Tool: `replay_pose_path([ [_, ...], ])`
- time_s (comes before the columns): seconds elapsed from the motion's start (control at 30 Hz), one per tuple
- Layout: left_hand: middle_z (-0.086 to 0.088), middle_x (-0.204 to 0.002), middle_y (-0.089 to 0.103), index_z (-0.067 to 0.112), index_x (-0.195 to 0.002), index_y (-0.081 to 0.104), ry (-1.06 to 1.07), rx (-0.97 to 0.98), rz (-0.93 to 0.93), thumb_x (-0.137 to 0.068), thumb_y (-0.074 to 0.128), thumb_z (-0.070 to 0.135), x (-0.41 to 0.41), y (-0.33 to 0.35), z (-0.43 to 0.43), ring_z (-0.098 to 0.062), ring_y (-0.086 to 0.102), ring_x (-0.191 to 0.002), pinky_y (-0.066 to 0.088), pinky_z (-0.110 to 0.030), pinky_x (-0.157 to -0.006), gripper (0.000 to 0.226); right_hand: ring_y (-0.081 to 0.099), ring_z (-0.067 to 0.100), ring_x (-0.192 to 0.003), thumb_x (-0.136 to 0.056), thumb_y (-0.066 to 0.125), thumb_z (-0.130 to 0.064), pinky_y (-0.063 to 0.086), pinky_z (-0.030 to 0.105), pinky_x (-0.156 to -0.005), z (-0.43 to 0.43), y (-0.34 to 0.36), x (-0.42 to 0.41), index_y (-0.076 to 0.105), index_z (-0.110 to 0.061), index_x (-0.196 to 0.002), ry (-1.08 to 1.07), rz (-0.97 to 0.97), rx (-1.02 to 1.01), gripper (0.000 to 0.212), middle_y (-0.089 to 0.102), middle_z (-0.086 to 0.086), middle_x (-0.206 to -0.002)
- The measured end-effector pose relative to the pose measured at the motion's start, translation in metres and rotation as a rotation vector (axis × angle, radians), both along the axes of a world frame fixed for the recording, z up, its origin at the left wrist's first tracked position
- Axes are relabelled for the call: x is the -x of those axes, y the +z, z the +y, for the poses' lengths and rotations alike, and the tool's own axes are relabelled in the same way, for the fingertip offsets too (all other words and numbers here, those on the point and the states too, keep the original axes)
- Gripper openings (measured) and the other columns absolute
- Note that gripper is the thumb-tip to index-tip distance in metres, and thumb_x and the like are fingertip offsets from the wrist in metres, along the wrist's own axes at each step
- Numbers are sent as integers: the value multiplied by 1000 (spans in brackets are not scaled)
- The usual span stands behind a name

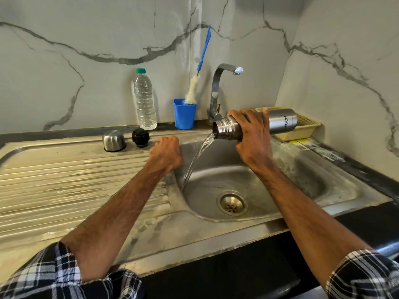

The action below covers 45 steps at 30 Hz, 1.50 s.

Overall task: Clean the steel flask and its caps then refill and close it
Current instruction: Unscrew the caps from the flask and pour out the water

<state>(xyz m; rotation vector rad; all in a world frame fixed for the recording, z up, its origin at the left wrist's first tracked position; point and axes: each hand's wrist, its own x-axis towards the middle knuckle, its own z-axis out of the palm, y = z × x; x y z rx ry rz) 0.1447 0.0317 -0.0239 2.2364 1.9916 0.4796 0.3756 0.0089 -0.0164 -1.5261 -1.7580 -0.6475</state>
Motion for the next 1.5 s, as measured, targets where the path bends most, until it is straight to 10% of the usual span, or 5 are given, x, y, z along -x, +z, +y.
replay_pose_path([
  [1.5, -7, -97, 54, 5, -114, 61, -7, 15, 28, -87, 74, 15, 0, 3, -4, -24, 55, -90, 53, -40, -81, 32, 44, 30, -137, -67, 84, -4, 13, 54, -123, 3, 0, 4, 56, -18, -137, -18, -116, -62, 77, 55, 10, -137],
])
